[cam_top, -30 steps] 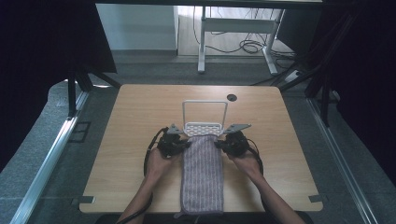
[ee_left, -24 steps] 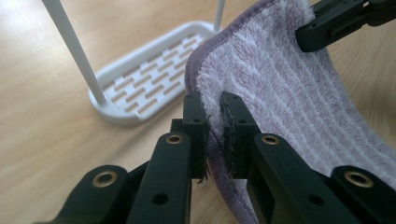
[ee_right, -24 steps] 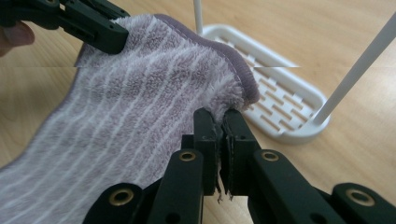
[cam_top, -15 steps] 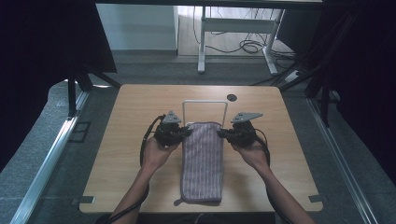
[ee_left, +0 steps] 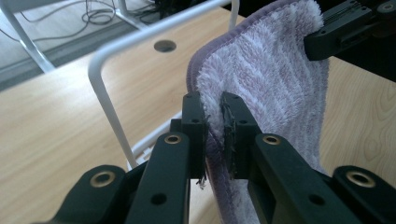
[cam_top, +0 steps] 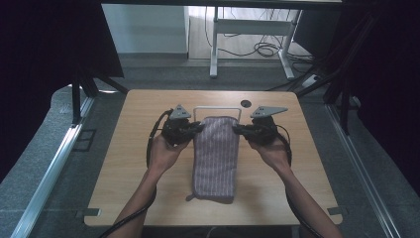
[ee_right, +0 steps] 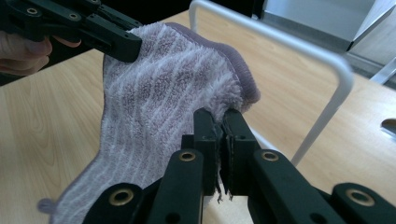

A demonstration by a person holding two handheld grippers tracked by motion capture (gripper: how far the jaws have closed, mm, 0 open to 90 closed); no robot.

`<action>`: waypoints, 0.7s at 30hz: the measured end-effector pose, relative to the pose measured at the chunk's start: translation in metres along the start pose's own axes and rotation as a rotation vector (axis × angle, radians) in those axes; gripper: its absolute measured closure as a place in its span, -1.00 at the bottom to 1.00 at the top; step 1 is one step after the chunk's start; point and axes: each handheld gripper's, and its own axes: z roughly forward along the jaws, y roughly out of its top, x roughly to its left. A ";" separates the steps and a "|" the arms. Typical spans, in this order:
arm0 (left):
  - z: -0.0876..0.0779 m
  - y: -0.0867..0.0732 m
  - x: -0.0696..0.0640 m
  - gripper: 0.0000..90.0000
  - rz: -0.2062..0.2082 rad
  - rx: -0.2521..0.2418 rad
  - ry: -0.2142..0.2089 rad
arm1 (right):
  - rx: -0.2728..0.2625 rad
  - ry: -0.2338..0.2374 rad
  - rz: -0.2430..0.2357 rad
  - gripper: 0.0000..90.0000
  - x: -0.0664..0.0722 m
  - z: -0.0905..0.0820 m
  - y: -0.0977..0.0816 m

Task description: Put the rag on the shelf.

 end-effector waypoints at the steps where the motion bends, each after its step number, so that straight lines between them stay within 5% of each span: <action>1: -0.001 0.003 0.000 0.79 0.007 -0.004 0.002 | -0.008 -0.003 -0.004 0.91 -0.001 -0.003 0.005; 21: -0.014 0.064 0.009 0.79 0.078 -0.066 0.077 | -0.078 -0.071 -0.022 0.91 -0.020 -0.021 0.055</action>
